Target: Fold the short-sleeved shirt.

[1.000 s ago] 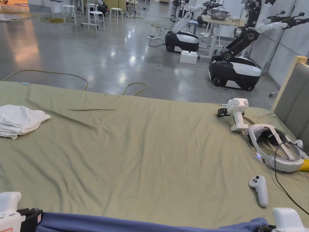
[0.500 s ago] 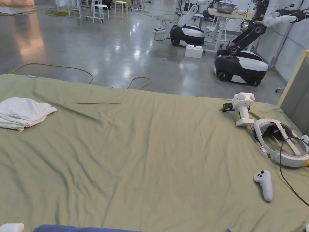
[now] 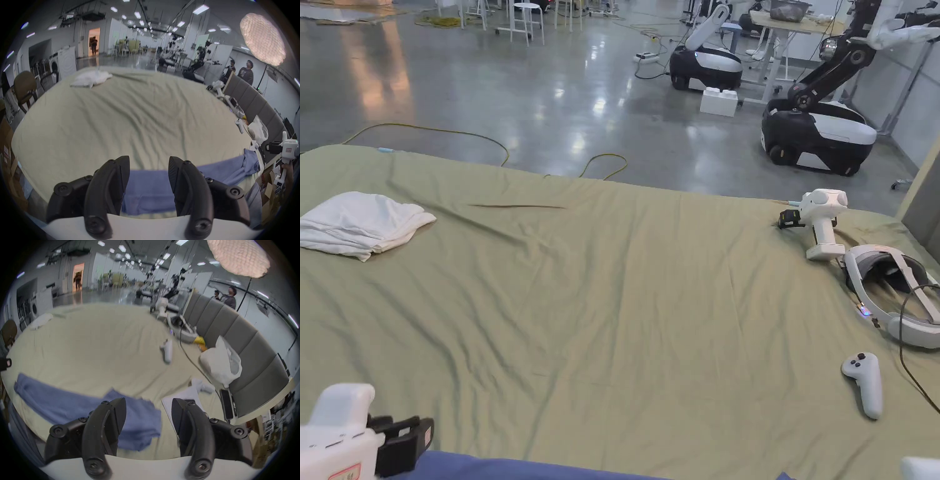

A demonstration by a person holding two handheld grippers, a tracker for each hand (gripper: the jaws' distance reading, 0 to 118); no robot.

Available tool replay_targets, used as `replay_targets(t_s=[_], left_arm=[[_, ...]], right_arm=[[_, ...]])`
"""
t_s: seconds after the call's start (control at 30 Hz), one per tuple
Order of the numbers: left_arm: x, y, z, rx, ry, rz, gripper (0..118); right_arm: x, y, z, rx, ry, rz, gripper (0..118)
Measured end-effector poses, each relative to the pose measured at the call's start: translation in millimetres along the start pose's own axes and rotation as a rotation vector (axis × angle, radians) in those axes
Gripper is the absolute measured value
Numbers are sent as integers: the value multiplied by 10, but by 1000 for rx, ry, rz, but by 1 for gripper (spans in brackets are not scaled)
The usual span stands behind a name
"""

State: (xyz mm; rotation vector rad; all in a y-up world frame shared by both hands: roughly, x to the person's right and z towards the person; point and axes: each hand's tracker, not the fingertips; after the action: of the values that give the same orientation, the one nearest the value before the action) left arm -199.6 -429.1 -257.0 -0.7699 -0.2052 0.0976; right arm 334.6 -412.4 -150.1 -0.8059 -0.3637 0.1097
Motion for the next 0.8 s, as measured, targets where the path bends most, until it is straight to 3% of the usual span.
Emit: replay_targets(t_s=[0.2,0.33,0.53,0.6,0.63,0.67,0.7,0.77,0.8], left_arm=[[395,258,12,168,6,-73,55],[622,352,17,297,43,-141,55],[821,430,101,412,100,-159,55],[814,437,123,427,83,-153,54],[816,439,140,433,86,-151,54],[810,433,160,449,88,-138,48],[797,423,185,463,82,-128,39],[737,415,198,521,66,-93,7],[731,410,219,532,74,-83,6]], right_arm=[[-319,298,120,264,149,-156,63],[-643,443,168,435,180,-180,63],[-1026,607,261,622,135,-179,62],[-1103,640,287,649,132,-167,50],[-1136,655,292,669,130,-166,35],[-1161,670,304,677,130,-167,13],[-1184,681,315,688,122,-170,8],[-1217,691,327,710,110,-179,0],[-1208,695,329,723,134,-184,0]])
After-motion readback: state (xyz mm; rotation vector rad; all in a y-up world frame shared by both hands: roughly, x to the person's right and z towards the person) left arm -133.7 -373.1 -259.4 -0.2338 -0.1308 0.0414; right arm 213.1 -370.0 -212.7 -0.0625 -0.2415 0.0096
